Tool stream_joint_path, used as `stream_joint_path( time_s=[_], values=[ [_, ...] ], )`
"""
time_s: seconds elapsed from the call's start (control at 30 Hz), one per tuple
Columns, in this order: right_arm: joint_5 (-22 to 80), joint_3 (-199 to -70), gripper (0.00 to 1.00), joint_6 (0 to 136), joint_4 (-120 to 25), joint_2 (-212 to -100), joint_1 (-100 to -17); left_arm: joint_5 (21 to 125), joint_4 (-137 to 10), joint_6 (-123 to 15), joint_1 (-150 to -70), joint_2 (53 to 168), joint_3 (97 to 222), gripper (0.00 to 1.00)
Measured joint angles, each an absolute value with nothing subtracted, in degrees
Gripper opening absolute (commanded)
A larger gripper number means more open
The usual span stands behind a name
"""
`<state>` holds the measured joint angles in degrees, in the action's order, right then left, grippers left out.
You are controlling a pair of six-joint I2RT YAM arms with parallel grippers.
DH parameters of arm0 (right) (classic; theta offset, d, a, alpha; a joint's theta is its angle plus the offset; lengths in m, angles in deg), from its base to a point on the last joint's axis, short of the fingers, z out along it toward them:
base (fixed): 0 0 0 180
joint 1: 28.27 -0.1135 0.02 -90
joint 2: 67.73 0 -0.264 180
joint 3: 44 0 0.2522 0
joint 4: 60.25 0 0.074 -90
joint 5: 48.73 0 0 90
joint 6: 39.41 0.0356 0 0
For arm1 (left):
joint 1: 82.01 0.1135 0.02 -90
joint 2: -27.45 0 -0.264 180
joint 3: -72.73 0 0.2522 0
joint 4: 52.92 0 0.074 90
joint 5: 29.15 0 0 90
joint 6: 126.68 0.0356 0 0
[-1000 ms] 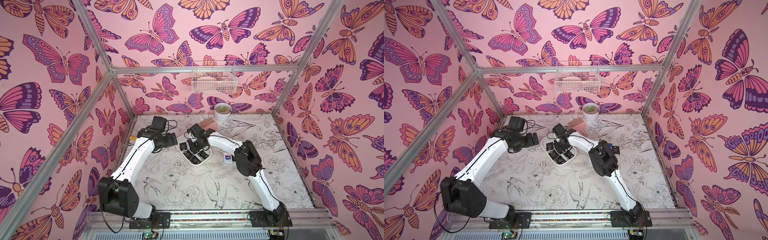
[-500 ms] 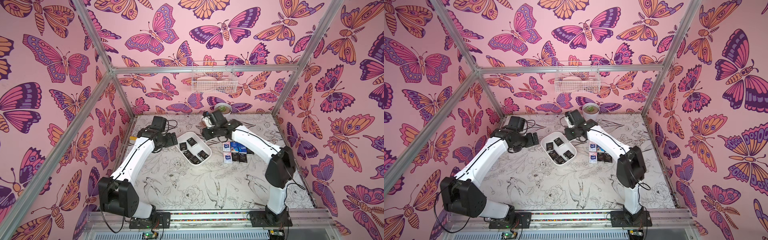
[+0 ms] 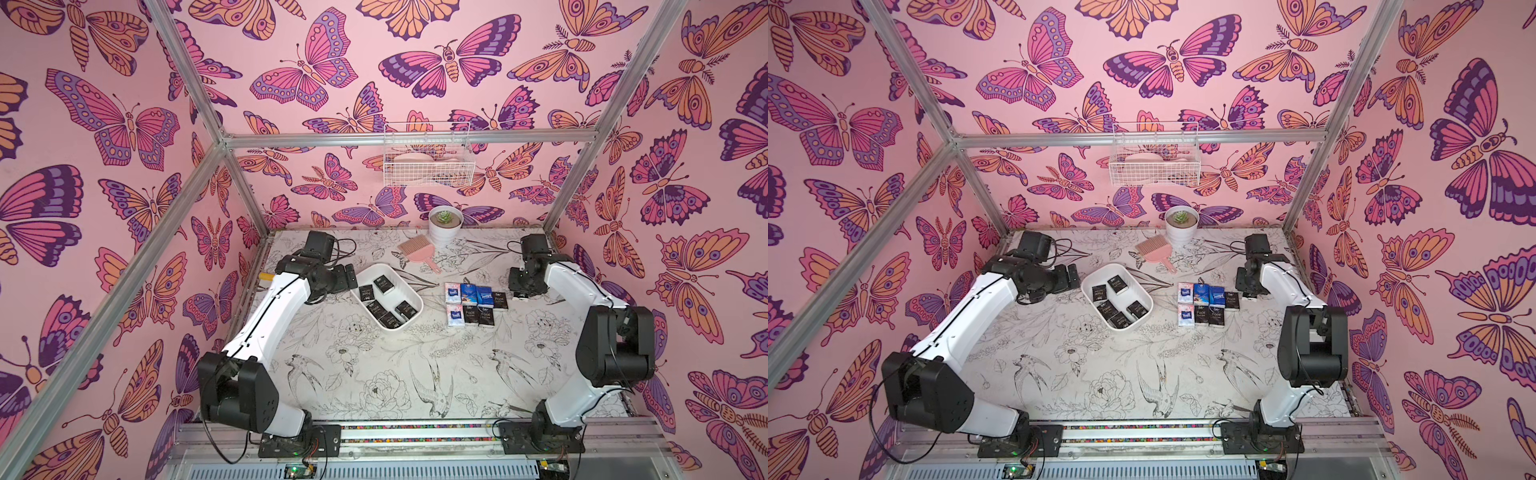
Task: Take the pocket tissues out of the storage box
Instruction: Place the pocket tissues at the center of the board.
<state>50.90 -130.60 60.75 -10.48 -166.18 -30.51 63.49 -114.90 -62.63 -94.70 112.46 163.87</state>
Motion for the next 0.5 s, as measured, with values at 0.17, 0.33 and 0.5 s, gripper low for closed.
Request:
stream_joint_path(
  time_s=[0.17,0.33,0.5],
  values=[
    [52.6,-130.5,0.45,59.3,-11.7,-170.2,-28.4,63.7,-115.1,-62.6,-95.0,113.0,165.3,1.0],
    [52.8,-129.7,0.48,56.9,-14.1,-174.3,-28.4,63.7,-115.1,-62.6,-95.0,113.2,166.6,1.0],
    [52.6,-129.3,0.55,55.1,-15.7,-175.3,-28.4,63.7,-115.2,-62.6,-95.1,113.7,166.8,1.0]
  ],
)
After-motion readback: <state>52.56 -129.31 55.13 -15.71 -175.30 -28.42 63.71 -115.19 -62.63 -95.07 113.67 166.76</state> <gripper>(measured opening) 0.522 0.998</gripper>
